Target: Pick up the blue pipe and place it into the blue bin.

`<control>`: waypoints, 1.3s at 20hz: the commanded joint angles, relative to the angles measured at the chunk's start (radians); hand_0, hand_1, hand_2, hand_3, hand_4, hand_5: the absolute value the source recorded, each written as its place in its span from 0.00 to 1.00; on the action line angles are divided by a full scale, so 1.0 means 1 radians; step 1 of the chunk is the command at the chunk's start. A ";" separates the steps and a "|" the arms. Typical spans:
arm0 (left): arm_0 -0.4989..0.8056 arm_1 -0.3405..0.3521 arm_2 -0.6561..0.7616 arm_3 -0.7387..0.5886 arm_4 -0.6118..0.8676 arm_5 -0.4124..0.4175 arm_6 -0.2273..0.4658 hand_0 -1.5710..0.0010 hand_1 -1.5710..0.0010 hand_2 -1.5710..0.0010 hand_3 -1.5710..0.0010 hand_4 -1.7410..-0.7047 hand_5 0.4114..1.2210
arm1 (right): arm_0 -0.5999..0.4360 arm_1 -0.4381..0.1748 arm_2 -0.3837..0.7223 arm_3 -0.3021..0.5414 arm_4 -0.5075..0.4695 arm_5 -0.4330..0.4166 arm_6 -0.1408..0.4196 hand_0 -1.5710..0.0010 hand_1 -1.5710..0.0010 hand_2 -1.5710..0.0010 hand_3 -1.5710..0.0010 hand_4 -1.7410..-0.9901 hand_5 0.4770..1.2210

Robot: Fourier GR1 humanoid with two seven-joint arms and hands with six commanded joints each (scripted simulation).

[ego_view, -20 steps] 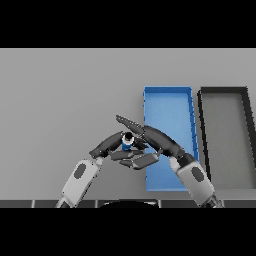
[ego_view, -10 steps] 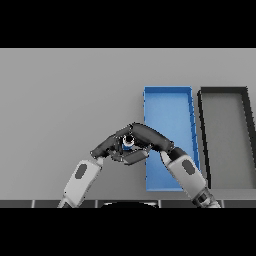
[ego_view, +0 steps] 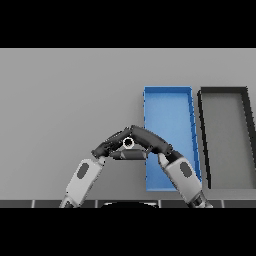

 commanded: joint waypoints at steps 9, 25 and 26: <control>0.014 0.028 0.001 -0.022 -0.055 -0.054 0.003 0.62 0.64 0.65 0.73 0.47 1.00 | 0.029 0.078 -0.013 -0.021 0.047 0.000 0.026 0.00 0.00 0.00 0.01 0.32 0.99; 0.011 0.016 0.030 0.018 -0.049 -0.045 0.175 0.99 0.99 0.99 0.99 0.74 0.12 | -0.041 0.172 -0.127 -0.033 0.006 0.018 0.074 0.00 0.00 0.00 0.00 0.33 1.00; 0.012 0.019 0.024 0.022 -0.063 -0.040 0.181 0.99 0.99 0.99 0.99 0.75 0.11 | -0.070 0.176 -0.152 -0.038 -0.031 0.015 0.107 0.00 0.00 0.00 0.00 0.33 1.00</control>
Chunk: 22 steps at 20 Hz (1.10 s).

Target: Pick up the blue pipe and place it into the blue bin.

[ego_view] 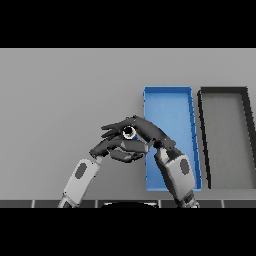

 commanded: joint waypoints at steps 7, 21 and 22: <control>0.019 0.006 -0.007 -0.025 -0.001 -0.002 -0.008 1.00 1.00 1.00 1.00 0.76 0.08 | -0.269 -0.065 -0.196 -0.016 -0.255 -0.156 0.169 0.00 0.00 0.00 0.00 0.33 1.00; 0.022 0.032 0.010 -0.051 0.005 0.001 -0.013 1.00 1.00 1.00 1.00 0.77 0.07 | -0.215 -0.255 -0.494 0.137 -0.058 -0.215 0.173 0.00 0.00 0.00 0.00 0.32 1.00; 0.024 0.037 0.013 -0.048 0.005 0.000 -0.018 1.00 1.00 1.00 1.00 0.77 0.06 | -0.187 -0.254 -0.494 0.148 -0.040 -0.214 0.173 0.00 0.00 0.00 0.00 0.32 1.00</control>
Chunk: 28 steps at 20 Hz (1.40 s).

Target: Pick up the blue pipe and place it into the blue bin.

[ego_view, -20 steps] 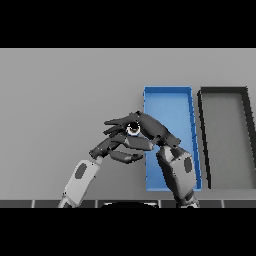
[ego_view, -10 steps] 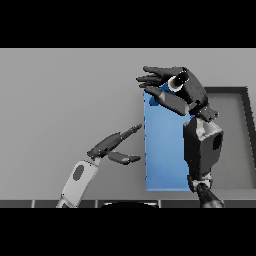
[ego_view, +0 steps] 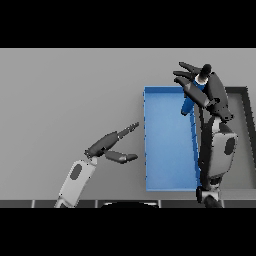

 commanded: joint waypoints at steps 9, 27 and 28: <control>-0.008 -0.009 -0.007 0.005 -0.025 0.024 -0.012 1.00 1.00 1.00 1.00 0.78 0.07 | 0.282 -0.062 0.124 0.091 0.059 -0.185 0.000 0.00 0.00 0.00 0.00 0.32 1.00; -0.007 0.002 -0.004 0.005 -0.034 0.031 -0.023 1.00 1.00 1.00 1.00 0.79 0.10 | 0.234 -0.641 0.832 0.240 -0.581 -0.705 0.001 0.77 0.79 0.79 0.94 0.62 0.72; -0.007 0.003 0.003 0.001 -0.027 0.031 -0.024 1.00 1.00 1.00 1.00 0.79 0.10 | 0.208 -0.693 0.901 0.241 -0.573 -0.689 0.000 0.82 0.83 0.84 0.95 0.65 0.65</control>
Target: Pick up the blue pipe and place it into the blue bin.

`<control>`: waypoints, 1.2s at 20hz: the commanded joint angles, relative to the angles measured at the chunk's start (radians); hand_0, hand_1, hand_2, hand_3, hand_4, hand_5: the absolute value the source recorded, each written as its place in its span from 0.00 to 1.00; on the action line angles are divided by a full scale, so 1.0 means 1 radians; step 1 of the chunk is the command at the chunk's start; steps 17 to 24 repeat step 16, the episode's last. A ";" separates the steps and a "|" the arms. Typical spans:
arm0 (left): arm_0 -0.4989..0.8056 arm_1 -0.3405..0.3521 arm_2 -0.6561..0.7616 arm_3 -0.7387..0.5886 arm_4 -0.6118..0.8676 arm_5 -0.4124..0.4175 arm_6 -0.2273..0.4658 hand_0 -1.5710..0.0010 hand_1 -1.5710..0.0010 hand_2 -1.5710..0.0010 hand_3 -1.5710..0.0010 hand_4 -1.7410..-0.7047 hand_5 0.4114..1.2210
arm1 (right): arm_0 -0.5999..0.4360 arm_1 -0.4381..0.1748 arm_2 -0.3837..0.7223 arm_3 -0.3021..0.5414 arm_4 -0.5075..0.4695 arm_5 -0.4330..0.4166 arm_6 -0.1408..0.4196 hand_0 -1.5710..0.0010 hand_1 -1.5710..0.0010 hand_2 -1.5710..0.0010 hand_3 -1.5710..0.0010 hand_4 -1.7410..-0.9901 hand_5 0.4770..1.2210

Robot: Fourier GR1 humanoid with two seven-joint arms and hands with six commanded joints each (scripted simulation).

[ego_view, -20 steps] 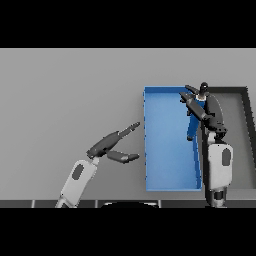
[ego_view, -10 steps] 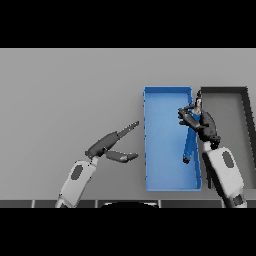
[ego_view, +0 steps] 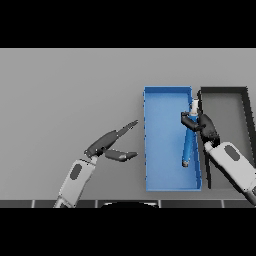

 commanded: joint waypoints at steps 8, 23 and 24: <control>-0.005 -0.008 -0.006 0.006 -0.005 0.000 0.000 1.00 1.00 1.00 1.00 0.78 0.10 | -0.148 -0.090 0.247 0.009 -0.071 0.029 0.000 0.97 0.97 0.97 0.99 0.82 0.36; 0.020 0.006 -0.010 0.012 -0.018 0.002 -0.018 1.00 1.00 1.00 1.00 0.78 0.10 | -0.158 -0.117 0.270 -0.002 -0.064 0.078 -0.012 0.99 0.99 0.99 1.00 0.87 0.32; 0.020 0.006 -0.010 0.012 -0.018 0.002 -0.018 1.00 1.00 1.00 1.00 0.78 0.10 | -0.158 -0.117 0.270 -0.002 -0.064 0.078 -0.012 0.99 0.99 0.99 1.00 0.87 0.32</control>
